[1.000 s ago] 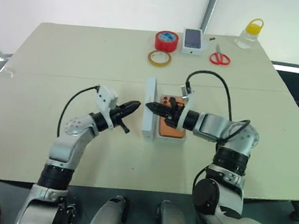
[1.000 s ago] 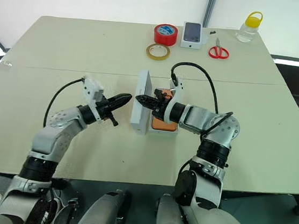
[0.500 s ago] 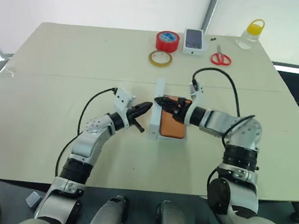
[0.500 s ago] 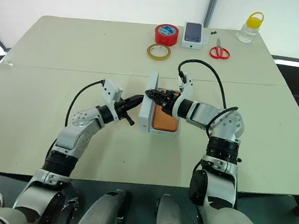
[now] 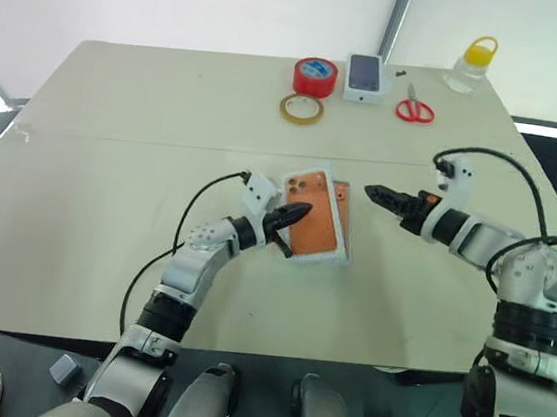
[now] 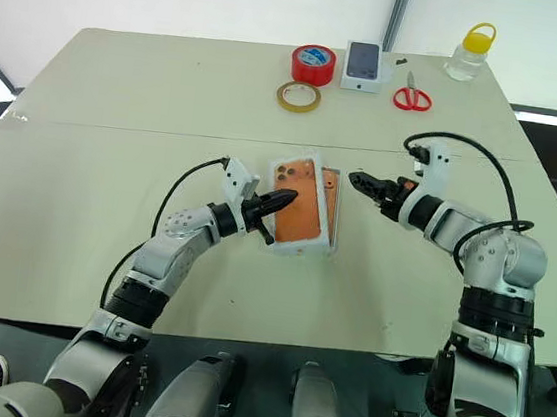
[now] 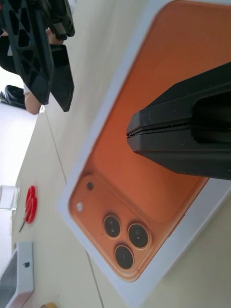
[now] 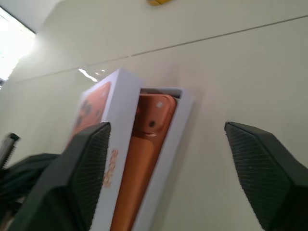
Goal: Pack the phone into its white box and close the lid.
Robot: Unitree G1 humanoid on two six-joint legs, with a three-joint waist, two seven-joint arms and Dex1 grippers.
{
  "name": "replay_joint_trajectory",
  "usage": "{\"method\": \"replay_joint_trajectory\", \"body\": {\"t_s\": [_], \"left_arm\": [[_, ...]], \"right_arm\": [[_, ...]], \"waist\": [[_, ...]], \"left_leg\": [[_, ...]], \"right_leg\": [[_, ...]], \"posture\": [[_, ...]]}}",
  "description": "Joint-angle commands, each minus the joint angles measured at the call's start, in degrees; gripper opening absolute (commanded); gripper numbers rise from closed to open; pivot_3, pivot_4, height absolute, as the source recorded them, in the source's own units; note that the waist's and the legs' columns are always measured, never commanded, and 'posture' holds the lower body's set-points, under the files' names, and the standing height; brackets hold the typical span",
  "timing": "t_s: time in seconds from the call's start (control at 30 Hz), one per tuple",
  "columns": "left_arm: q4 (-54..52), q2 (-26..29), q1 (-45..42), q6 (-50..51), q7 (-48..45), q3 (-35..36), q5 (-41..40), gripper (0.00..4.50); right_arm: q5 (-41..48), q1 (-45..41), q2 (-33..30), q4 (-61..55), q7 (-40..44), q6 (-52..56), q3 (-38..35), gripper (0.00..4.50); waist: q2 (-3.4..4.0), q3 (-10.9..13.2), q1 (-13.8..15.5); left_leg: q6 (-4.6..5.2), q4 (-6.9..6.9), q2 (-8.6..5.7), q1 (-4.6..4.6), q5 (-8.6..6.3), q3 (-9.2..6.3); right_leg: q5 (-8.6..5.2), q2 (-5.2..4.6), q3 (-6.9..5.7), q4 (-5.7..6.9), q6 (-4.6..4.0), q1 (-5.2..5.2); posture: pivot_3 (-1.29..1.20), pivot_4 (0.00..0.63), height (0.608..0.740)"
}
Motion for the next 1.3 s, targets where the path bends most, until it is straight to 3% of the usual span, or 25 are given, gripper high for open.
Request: {"method": "replay_joint_trajectory", "body": {"t_s": [0.03, 0.1, 0.17, 0.4, 0.53, 0.67, 1.3], "left_arm": [[-1.1, 0.2, -1.8, -1.0, -1.1, 0.5, -0.5, 0.0], [-1.4, 0.8, -1.9, -1.2, -1.2, 0.5, 0.0, 0.0], [-1.7, 1.5, -2.2, -0.7, -1.0, 1.2, -0.1, 0.0], [-11.1, 7.0, 1.0, 4.7, 0.2, 4.1, -2.1, 0.0], [-18.6, 12.4, 7.2, 11.3, 1.0, 7.0, -3.7, 0.0], [-19.7, 14.0, 10.2, 13.9, 1.7, 6.8, -3.4, 0.0], [0.8, 4.0, 0.9, 7.0, 3.2, 0.0, 3.3, 0.0]], "right_arm": [[-6.8, 1.0, -1.2, -5.2, 1.7, -9.2, 5.3, 2.19], [-13.8, 2.9, -2.9, -6.8, 3.0, -16.3, 11.5, 1.1], [-15.9, 3.4, -2.1, -7.1, 3.3, -19.5, 13.0, 0.06], [-21.9, 3.4, -1.6, -7.9, 7.4, -30.0, 17.4, 0.06], [-26.1, 4.7, -3.2, -7.6, 11.2, -34.4, 21.1, 0.06], [-29.9, 5.1, -3.9, -6.0, 13.0, -37.1, 23.3, 0.06], [-34.3, 5.2, -2.7, -6.5, 15.8, -38.5, 22.9, 0.06]], "waist": [[0.0, 0.0, 0.1], [-0.01, 0.0, 0.3], [-0.01, 0.0, 0.4], [-0.04, 0.0, 0.2], [-0.03, 0.0, 0.2], [-0.04, 0.0, 0.6], [-0.05, 0.0, 0.7]], "left_leg": [[0.0, 0.02, 0.0, 0.0, 0.0, 0.0], [0.0, 0.02, -0.02, 0.0, 0.0, 0.0], [-0.01, 0.03, -0.02, 0.0, 0.0, -0.01], [-0.04, 0.02, -0.02, 0.0, 0.01, -0.03], [-0.05, 0.02, -0.01, 0.02, 0.02, -0.04], [-0.04, 0.04, -0.02, 0.03, 0.01, -0.05], [-0.06, 0.08, -0.09, 0.07, 0.01, -0.12]], "right_leg": [[0.0, 0.0, 0.0, 0.0, 0.0, 0.01], [0.0, 0.0, -0.01, -0.01, 0.01, 0.01], [-0.01, 0.0, -0.03, -0.05, 0.01, 0.03], [0.0, 0.0, -0.01, -0.06, 0.02, 0.03], [0.0, 0.0, 0.0, -0.06, 0.01, 0.04], [0.0, -0.01, -0.01, -0.07, 0.01, 0.07], [0.0, -0.06, -0.1, -0.13, 0.01, 0.2]], "posture": [[0.0, 0.15, 0.74], [0.0, 0.15, 0.74], [0.0, 0.15, 0.74], [0.0, 0.15, 0.74], [0.0, 0.15, 0.74], [0.0, 0.15, 0.74], [0.0, 0.15, 0.74]]}}
